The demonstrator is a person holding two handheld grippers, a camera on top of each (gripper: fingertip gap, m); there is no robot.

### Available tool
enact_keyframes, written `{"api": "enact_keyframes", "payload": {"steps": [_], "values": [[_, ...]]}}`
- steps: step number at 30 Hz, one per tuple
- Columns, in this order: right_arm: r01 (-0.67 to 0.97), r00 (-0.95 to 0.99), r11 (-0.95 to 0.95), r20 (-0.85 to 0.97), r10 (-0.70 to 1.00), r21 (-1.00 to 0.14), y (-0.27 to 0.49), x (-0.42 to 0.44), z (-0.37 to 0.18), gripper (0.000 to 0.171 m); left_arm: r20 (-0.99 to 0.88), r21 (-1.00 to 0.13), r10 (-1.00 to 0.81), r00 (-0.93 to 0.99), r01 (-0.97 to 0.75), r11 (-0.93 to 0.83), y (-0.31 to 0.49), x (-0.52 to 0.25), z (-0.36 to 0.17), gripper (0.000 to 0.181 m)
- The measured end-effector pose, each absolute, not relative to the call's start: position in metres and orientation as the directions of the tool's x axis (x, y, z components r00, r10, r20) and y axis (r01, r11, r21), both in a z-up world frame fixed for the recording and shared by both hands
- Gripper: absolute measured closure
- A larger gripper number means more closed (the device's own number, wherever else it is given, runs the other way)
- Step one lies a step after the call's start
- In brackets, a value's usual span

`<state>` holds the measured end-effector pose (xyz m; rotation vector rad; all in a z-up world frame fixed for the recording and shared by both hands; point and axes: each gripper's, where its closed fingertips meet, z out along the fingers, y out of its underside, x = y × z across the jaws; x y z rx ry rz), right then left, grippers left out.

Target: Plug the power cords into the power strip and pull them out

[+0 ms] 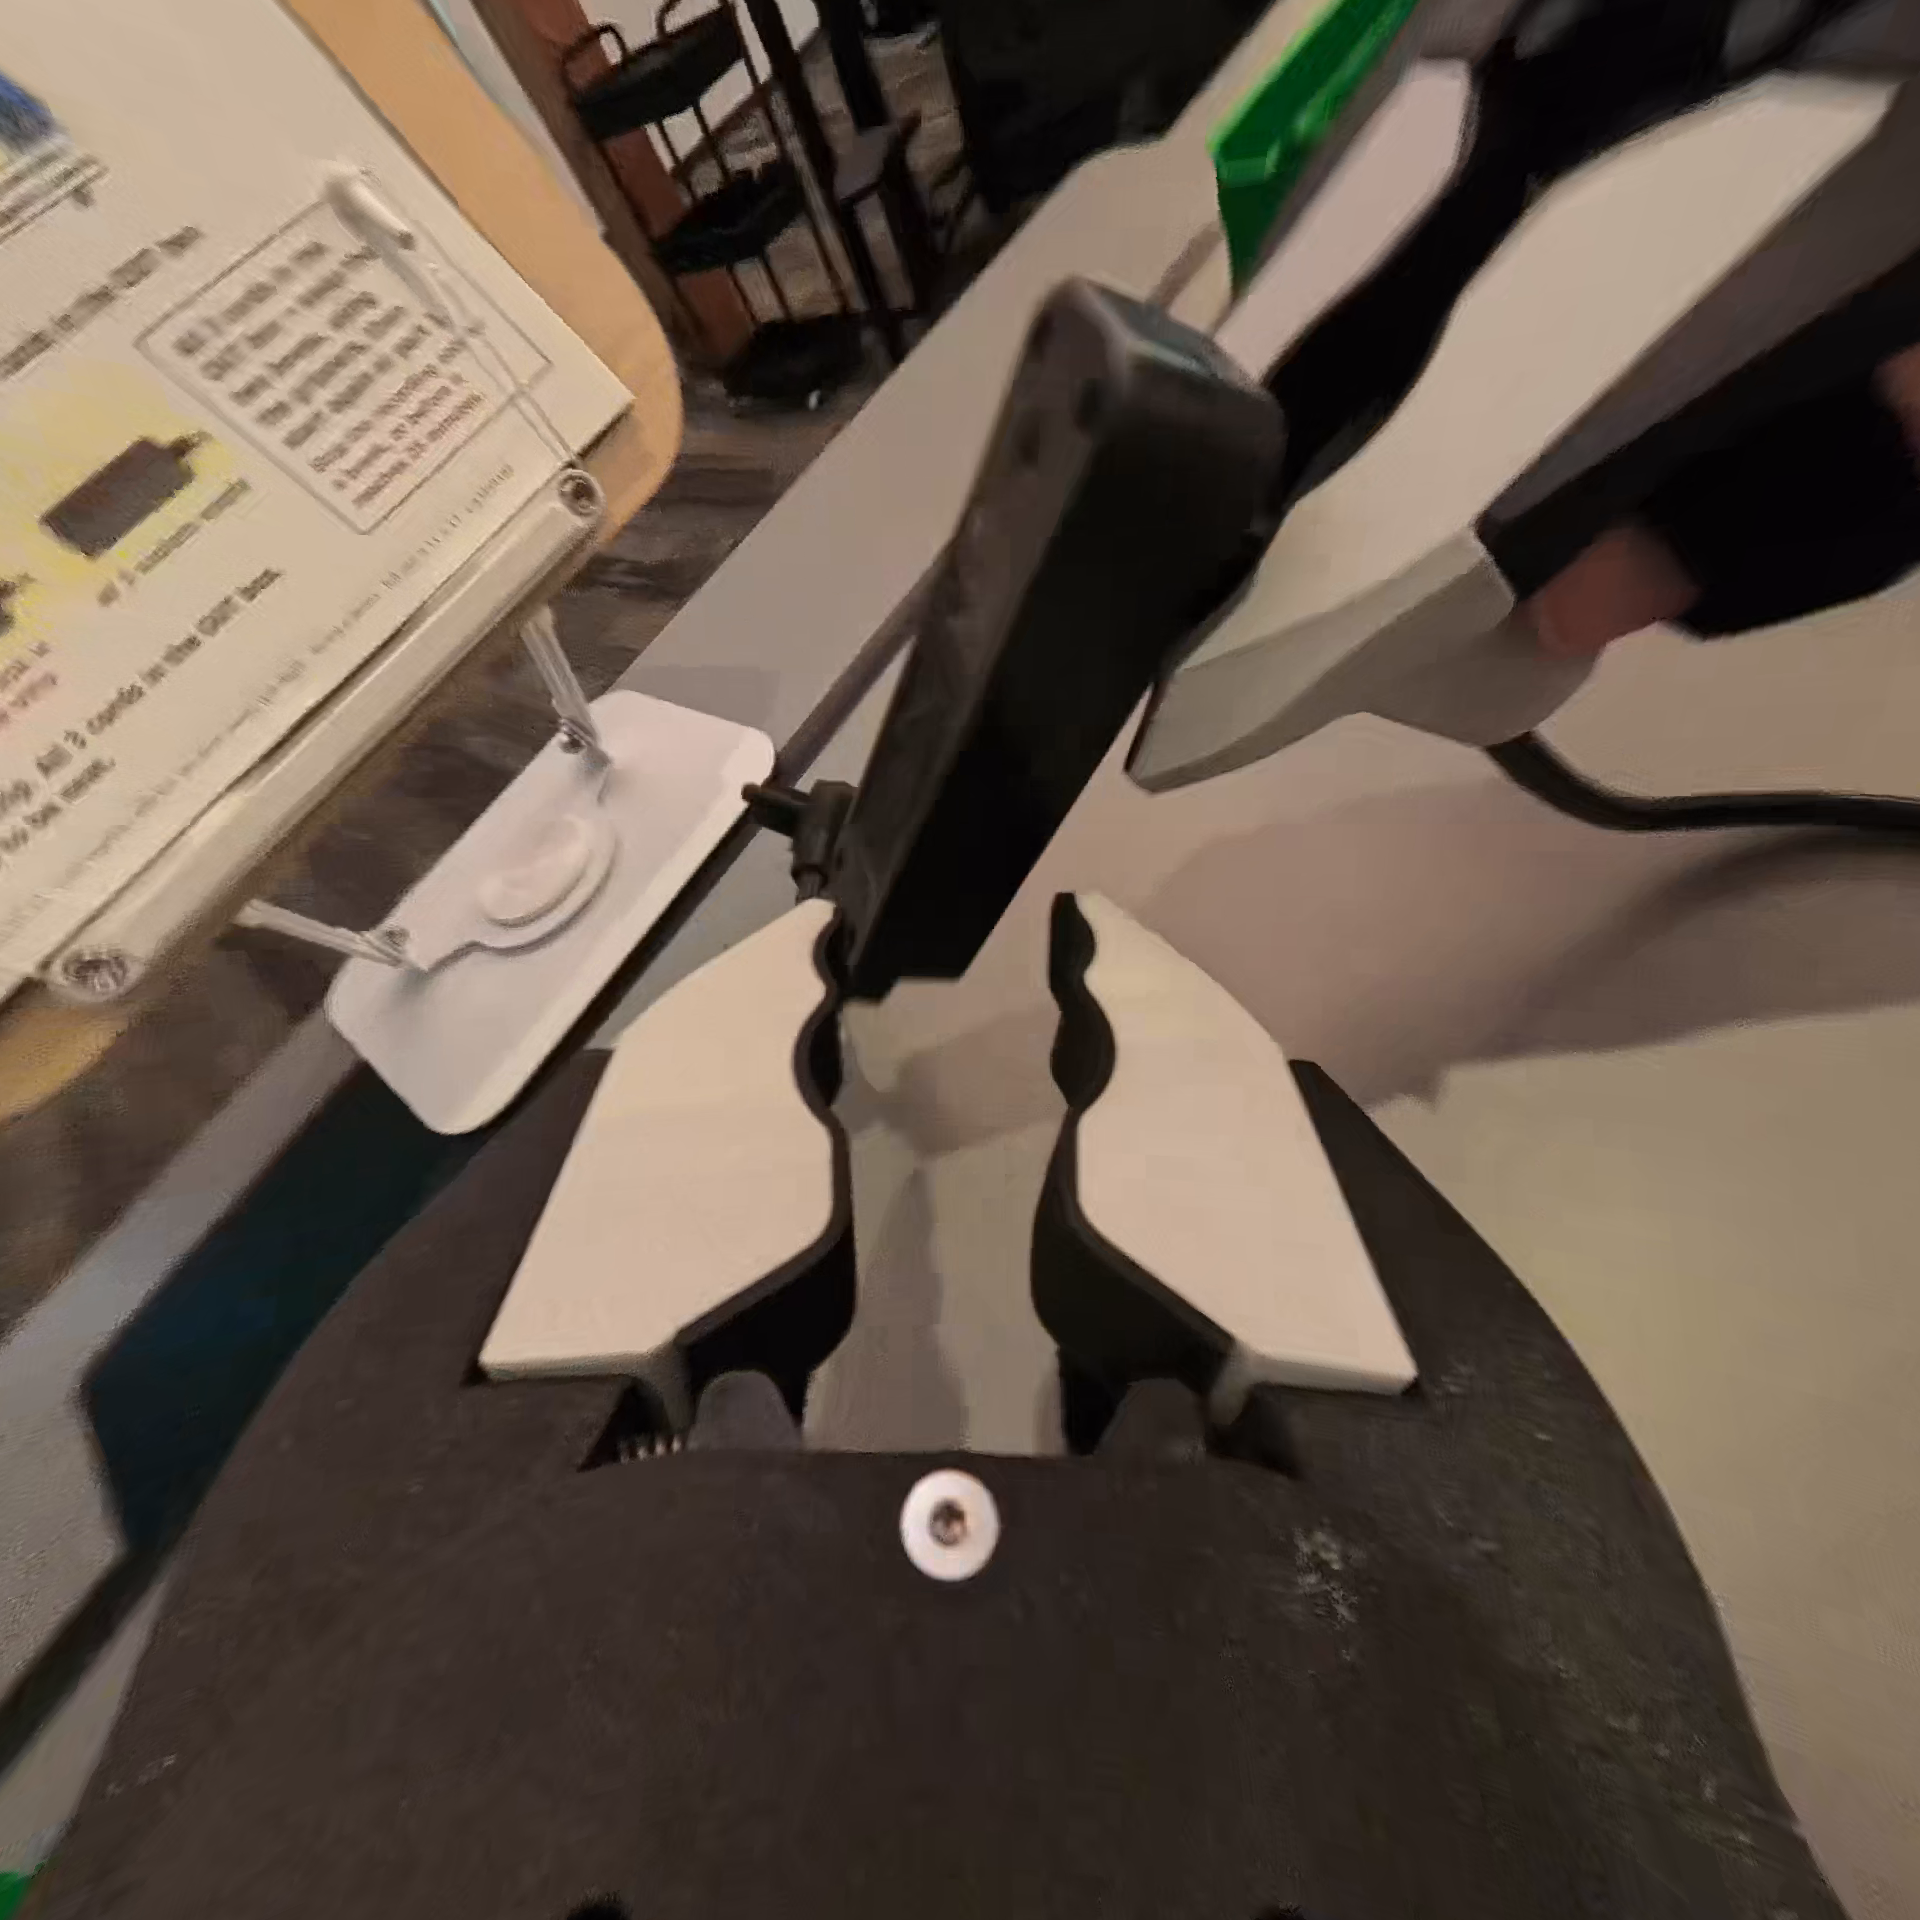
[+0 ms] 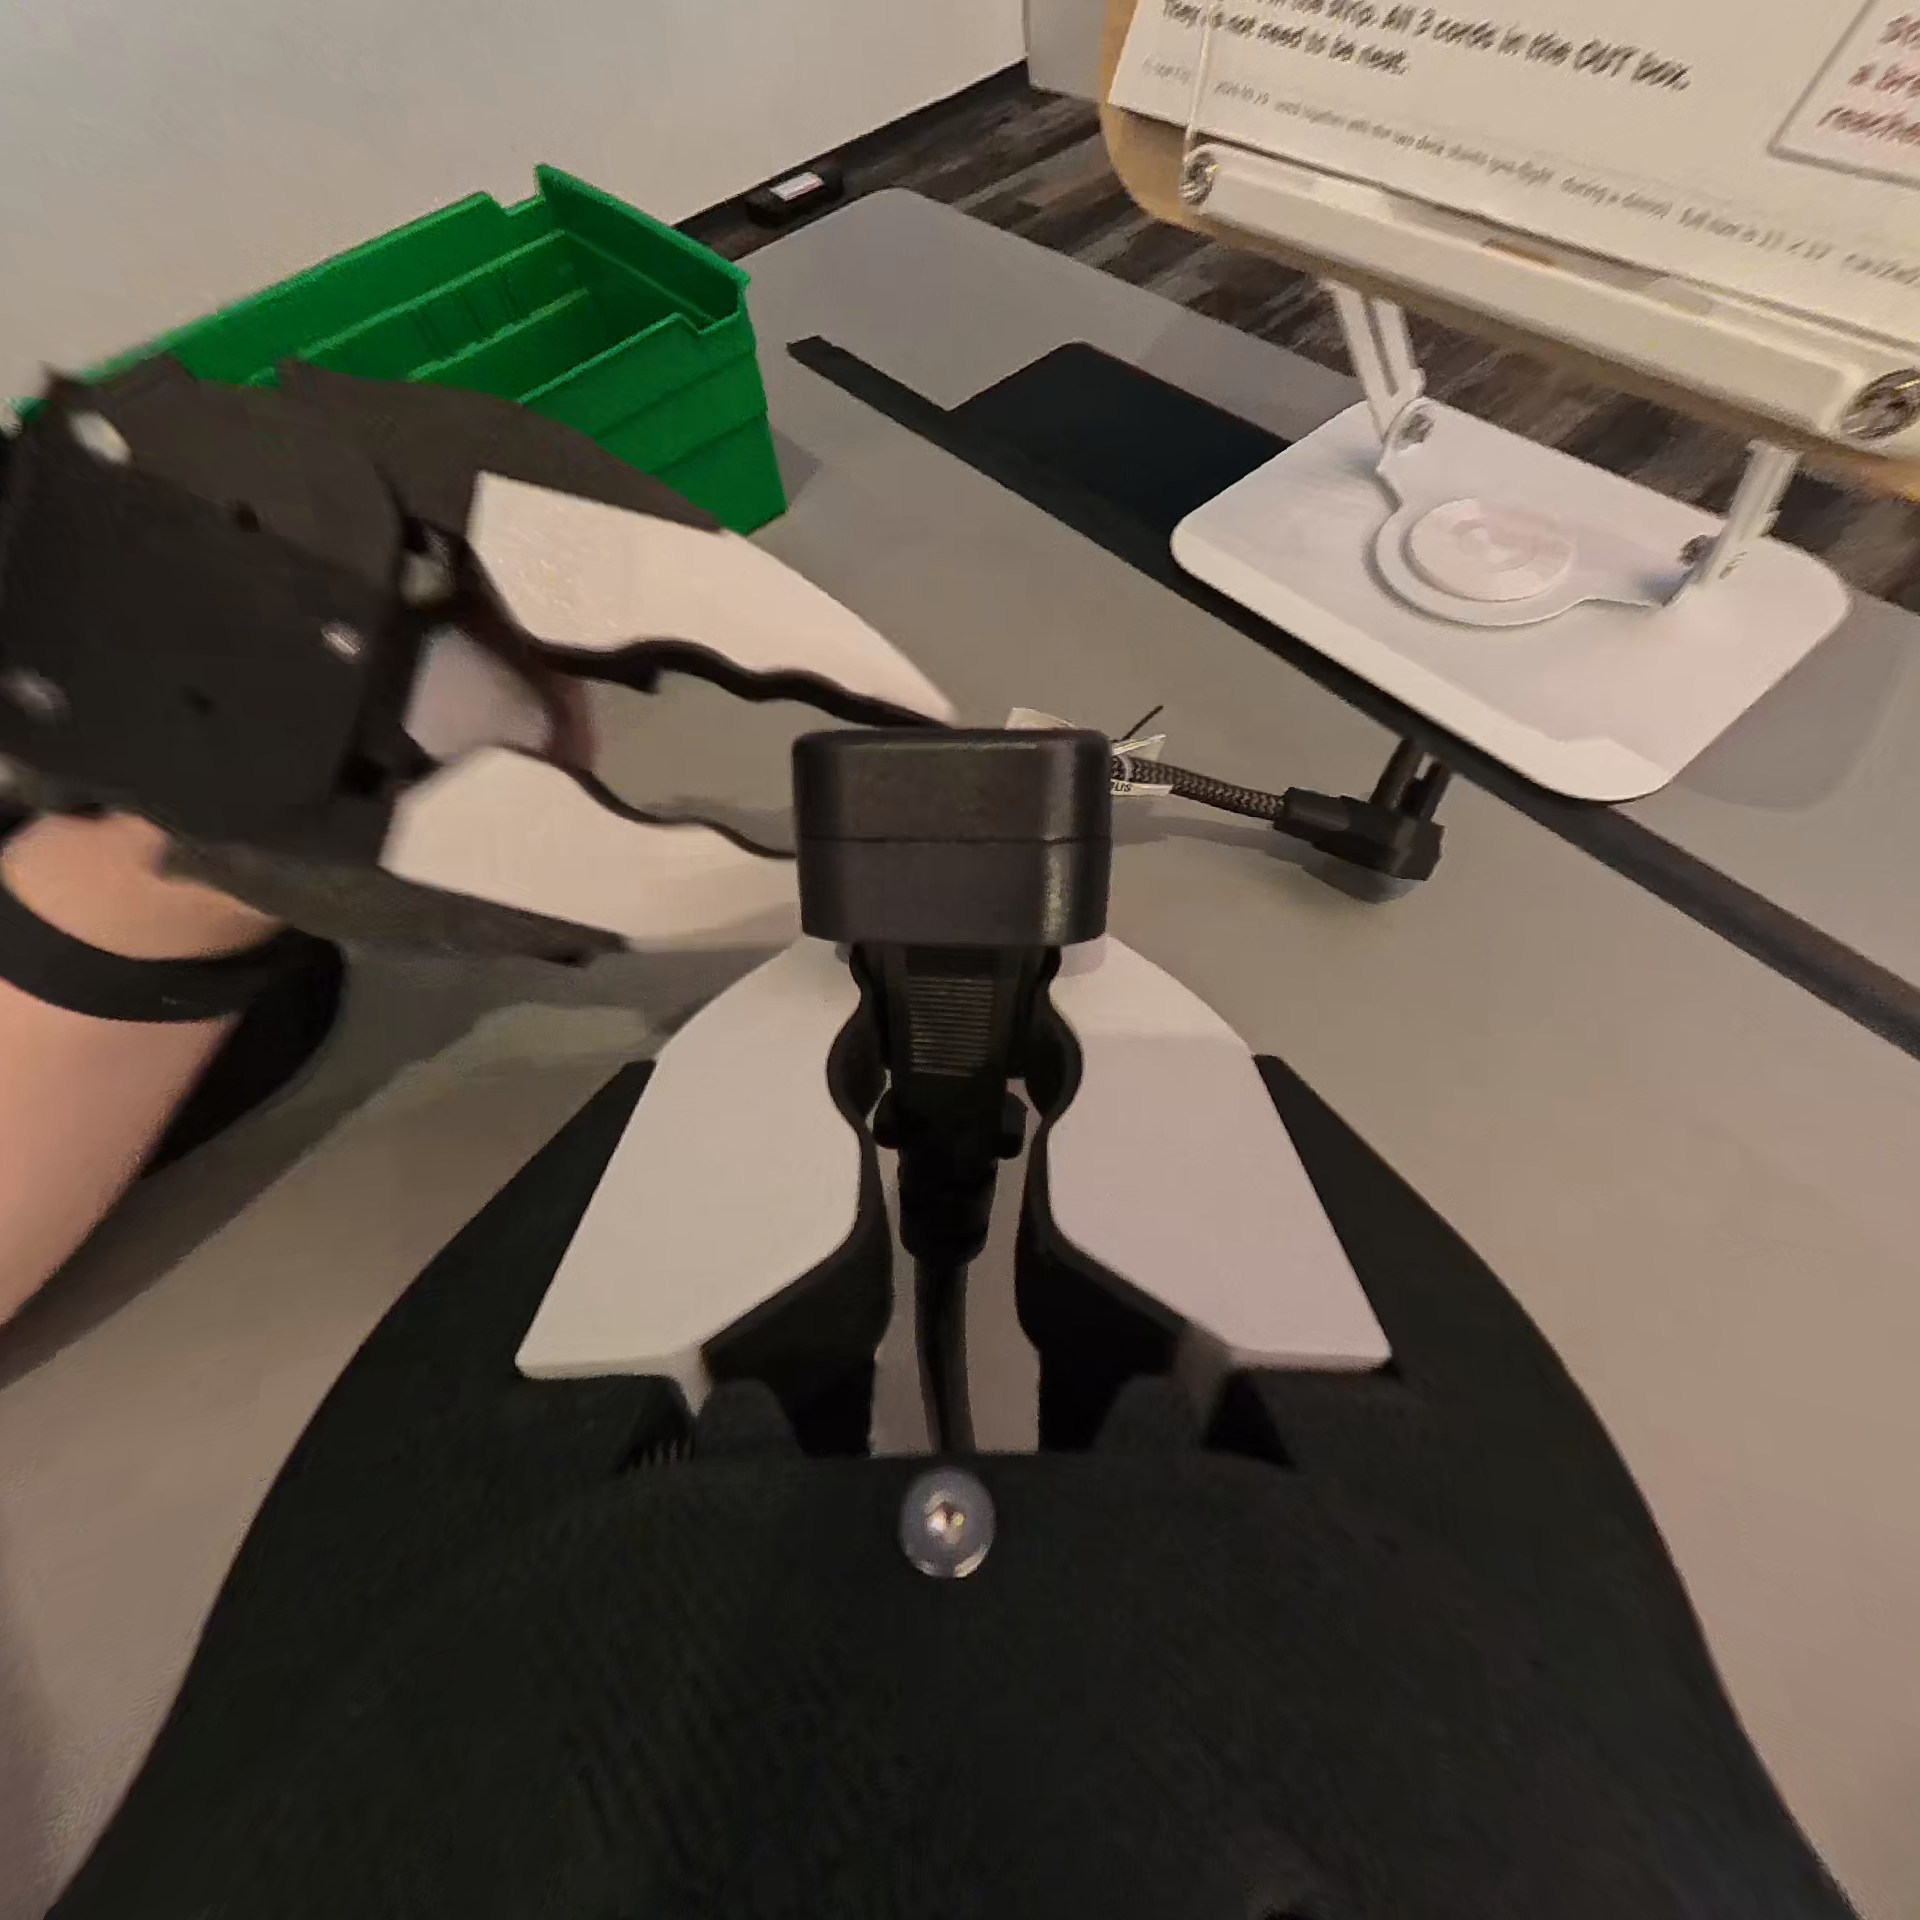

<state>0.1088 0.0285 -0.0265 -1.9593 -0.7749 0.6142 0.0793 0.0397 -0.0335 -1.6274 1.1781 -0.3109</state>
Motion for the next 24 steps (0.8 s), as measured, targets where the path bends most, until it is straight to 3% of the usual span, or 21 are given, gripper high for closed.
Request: {"api": "enact_keyframes", "payload": {"steps": [4, 6, 8, 10, 14, 16, 22, 24], "values": [[0.313, 0.734, -0.342, -0.003, 0.679, -0.886, 0.037, 0.118, -0.028, 0.147, -0.049, -0.985, -0.875, 0.481, -0.170, -0.038, 0.025, 0.073, 0.022, 0.129], [0.353, 0.732, -0.326, 0.042, 0.680, -0.877, 0.037, 0.112, -0.034, 0.147, -0.007, -0.996, -0.884, 0.467, -0.078, -0.033, 0.019, 0.089, 0.036, 0.127], [0.386, 0.725, -0.307, 0.080, 0.684, -0.870, 0.036, 0.105, -0.038, 0.147, -0.096, -0.983, -0.864, 0.494, -0.182, 0.006, 0.020, 0.106, 0.021, 0.116], [0.408, 0.721, -0.297, 0.106, 0.684, -0.864, 0.034, 0.100, -0.041, 0.147, -0.183, -0.956, -0.824, 0.537, -0.293, 0.022, 0.028, 0.115, 0.002, 0.122], [0.479, 0.725, -0.280, 0.196, 0.660, -0.832, 0.037, 0.102, -0.049, 0.147, -0.276, -0.941, -0.787, 0.551, -0.324, 0.104, 0.030, 0.118, -0.002, 0.133], [0.487, 0.730, -0.277, 0.212, 0.650, -0.828, 0.039, 0.102, -0.052, 0.147, -0.329, -0.921, -0.784, 0.526, -0.361, 0.144, 0.027, 0.122, -0.006, 0.149], [0.468, 0.722, -0.244, 0.209, 0.660, -0.849, 0.040, 0.099, -0.054, 0.144, -0.314, -0.933, -0.774, 0.549, -0.331, 0.143, 0.025, 0.122, -0.003, 0.151], [0.481, 0.710, -0.276, 0.184, 0.680, -0.832, 0.039, 0.095, -0.064, 0.127, -0.305, -0.940, -0.793, 0.527, -0.302, 0.160, 0.018, 0.127, 0.003, 0.151]]}}
